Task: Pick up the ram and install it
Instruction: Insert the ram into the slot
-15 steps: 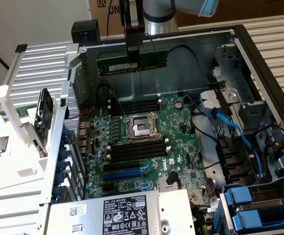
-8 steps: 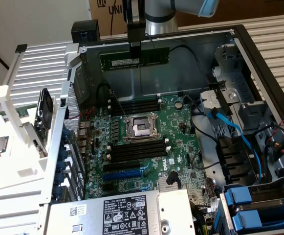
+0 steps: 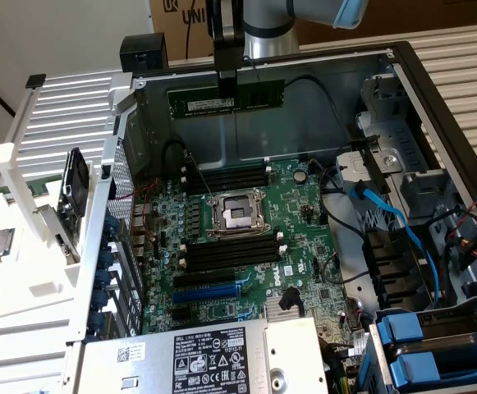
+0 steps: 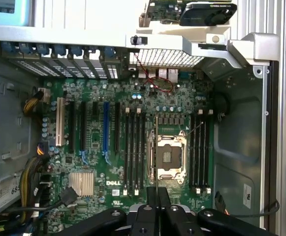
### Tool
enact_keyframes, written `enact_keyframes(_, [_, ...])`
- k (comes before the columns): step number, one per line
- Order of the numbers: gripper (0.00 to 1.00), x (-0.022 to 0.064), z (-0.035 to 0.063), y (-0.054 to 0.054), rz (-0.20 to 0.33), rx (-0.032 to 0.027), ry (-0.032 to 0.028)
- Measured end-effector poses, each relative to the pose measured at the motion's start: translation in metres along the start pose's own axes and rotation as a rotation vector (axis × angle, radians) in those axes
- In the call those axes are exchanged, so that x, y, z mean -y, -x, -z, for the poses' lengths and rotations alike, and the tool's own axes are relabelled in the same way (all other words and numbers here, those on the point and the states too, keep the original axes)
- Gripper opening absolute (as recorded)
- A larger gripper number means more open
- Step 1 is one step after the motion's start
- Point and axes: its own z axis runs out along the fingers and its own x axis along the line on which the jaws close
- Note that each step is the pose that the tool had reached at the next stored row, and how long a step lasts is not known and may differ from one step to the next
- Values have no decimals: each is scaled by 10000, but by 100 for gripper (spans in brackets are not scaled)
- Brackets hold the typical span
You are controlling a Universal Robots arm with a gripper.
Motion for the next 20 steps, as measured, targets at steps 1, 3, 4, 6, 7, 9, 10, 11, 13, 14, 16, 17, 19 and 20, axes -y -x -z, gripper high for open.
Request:
enact_keyframes(1, [12, 0, 0, 0, 0, 0, 0])
enact_keyframes(3, [12, 0, 0, 0, 0, 0, 0])
enact_keyframes(4, [12, 0, 0, 0, 0, 0, 0])
enact_keyframes(6, [12, -1, -3, 2, -10, -1, -6])
enact_keyframes(7, [12, -6, -9, 7, -15, -4, -16])
enact_keyframes(9, [12, -34, -38, 59, -16, -46, -28])
enact_keyframes(10, [12, -35, -39, 69, -16, -56, -28])
enact_keyframes(11, [12, -35, -39, 69, -16, -56, -28])
enact_keyframes(13, [12, -35, -40, 69, -16, -58, -27])
enact_keyframes(14, [12, -35, -44, 72, -16, -60, -29])
enact_keyframes(16, [12, -35, -50, 76, -18, -80, -28])
enact_keyframes(17, [12, -35, -51, 76, -16, -80, -27])
enact_keyframes(19, [12, -35, -69, 102, -20, -250, -26])
enact_keyframes(20, [12, -35, -78, 111, -22, -332, -27])
